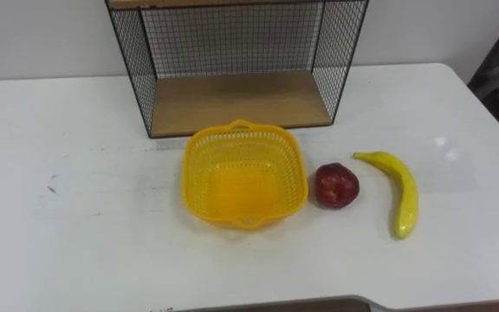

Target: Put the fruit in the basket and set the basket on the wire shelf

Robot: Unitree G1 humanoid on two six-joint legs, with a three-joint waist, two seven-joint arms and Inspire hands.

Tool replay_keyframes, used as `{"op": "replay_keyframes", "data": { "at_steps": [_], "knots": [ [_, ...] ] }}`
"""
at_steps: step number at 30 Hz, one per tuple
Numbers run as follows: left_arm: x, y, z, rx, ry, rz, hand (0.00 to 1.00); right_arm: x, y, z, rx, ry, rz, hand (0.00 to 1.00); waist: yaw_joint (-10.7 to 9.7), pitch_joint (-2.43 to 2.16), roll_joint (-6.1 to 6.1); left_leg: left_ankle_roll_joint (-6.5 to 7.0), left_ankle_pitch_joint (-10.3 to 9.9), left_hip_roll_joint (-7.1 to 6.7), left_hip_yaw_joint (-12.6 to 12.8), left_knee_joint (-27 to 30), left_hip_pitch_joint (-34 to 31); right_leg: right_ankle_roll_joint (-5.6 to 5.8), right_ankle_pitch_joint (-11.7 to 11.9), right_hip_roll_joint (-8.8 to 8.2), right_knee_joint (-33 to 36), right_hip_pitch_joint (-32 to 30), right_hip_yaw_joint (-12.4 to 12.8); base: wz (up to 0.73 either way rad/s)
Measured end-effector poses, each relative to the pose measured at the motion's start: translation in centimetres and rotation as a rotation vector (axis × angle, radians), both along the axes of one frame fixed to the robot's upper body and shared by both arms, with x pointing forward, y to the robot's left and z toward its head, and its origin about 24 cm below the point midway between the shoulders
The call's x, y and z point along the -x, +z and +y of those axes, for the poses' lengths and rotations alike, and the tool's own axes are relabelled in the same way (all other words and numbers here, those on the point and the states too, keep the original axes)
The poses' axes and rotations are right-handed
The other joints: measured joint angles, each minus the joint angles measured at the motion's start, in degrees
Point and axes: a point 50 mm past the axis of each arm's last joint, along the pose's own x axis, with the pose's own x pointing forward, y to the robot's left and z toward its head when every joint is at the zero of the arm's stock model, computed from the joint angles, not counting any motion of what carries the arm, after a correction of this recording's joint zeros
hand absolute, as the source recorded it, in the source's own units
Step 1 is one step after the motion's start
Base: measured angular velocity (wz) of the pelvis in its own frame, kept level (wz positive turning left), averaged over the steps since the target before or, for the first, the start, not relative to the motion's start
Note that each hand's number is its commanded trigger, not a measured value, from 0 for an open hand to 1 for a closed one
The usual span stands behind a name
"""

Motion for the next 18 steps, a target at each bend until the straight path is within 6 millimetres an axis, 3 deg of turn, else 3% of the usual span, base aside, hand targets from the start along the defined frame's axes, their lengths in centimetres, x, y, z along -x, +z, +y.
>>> {"op": "replay_keyframes", "data": {
  "at_steps": [4, 14, 18],
  "knots": [
    [0.1, 0.0, 0.1, -0.001, 0.007, 0.0, 0.0, 0.0, 0.1, -0.2, 0.005, -0.163, -0.041, 0.0, -0.09, 0.02, -0.02, 0.0, 0.0, -0.01, 0.22, 0.03, 0.19, 0.1, 0.03, 0.1, 0.02, -0.15, 0.99, -0.08],
    [1.9, 0.3, 0.9, -0.019, 0.116, 0.001, 0.0, 2.0, 0.4, -1.4, 0.033, -1.04, -0.206, 0.0, -0.97, 0.01, 0.02, 0.0, 0.0, -0.07, 0.27, -0.12, 0.85, 0.37, 0.62, 0.21, -0.8, 0.77, 1.52, -0.01],
    [2.9, 0.4, 1.3, -0.028, 0.214, -0.009, 0.0, 2.3, 0.7, -2.4, 0.072, -1.405, -0.282, 0.0, -2.3, 0.03, 0.13, 0.01, 0.0, -0.04, 0.33, -0.13, 1.15, 0.36, 0.63, 0.25, -0.78, 0.94, 1.57, 0.0]
  ]
}}
